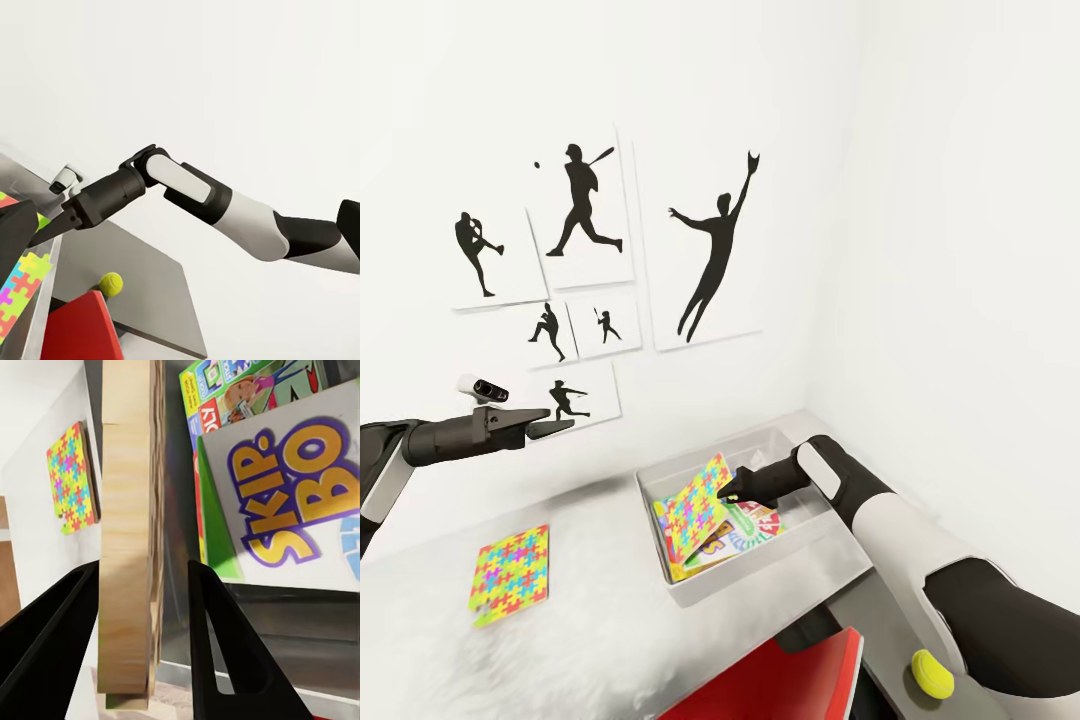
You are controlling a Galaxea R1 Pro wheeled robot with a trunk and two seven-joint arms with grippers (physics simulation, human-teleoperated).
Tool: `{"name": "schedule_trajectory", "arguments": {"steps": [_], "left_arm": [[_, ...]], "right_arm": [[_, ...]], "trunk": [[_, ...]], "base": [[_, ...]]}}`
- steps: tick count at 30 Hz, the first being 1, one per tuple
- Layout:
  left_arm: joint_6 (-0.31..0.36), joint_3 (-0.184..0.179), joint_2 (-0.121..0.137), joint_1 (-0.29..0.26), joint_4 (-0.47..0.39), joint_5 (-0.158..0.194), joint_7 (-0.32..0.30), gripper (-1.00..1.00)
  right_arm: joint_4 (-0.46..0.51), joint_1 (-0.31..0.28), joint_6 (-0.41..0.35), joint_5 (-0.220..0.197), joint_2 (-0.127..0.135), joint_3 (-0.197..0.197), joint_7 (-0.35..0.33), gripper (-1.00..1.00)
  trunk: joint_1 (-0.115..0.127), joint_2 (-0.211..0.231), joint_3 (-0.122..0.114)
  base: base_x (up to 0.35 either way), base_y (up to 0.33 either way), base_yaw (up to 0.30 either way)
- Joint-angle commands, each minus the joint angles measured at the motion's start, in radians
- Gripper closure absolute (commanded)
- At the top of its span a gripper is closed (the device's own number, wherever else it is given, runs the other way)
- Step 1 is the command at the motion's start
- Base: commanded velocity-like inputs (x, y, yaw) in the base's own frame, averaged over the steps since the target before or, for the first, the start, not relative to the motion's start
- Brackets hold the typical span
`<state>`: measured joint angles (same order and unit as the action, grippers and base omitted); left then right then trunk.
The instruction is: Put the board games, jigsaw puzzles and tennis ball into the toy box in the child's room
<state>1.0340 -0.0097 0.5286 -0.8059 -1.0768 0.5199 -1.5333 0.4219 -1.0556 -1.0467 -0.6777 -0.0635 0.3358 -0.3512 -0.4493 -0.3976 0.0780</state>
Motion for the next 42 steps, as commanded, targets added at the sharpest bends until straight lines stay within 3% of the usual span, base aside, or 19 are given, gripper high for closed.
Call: {"name": "schedule_trajectory", "arguments": {"steps": [1,23,24,39,42], "left_arm": [[0.011,-0.001,0.001,-0.001,0.000,0.001,-0.004,-1.00],[0.011,-0.001,0.001,-0.001,0.000,0.001,-0.004,-1.00],[0.011,-0.001,0.001,-0.001,0.000,0.000,-0.004,-1.00],[0.010,-0.001,0.001,-0.001,0.000,0.000,-0.003,-1.00],[0.010,-0.001,0.001,-0.001,0.000,-0.001,-0.003,-1.00]], "right_arm": [[0.000,-0.001,0.000,0.009,0.000,0.003,-0.010,1.00],[-0.001,-0.001,0.046,0.009,0.002,0.003,-0.014,1.00],[-0.001,-0.001,0.046,0.009,0.002,0.003,-0.014,-1.00],[-0.002,-0.001,0.049,0.010,0.003,0.005,-0.013,-1.00],[-0.001,-0.001,0.050,0.009,0.013,0.002,-0.012,-1.00]], "trunk": [[-0.001,-0.002,0.002],[-0.001,-0.002,0.002],[-0.001,-0.002,0.002],[-0.001,-0.002,0.002],[-0.001,-0.002,0.002]], "base": [[0.000,0.000,0.000],[0.000,0.000,0.000],[0.000,0.000,0.000],[0.000,0.000,0.000],[0.000,0.000,0.000]]}}
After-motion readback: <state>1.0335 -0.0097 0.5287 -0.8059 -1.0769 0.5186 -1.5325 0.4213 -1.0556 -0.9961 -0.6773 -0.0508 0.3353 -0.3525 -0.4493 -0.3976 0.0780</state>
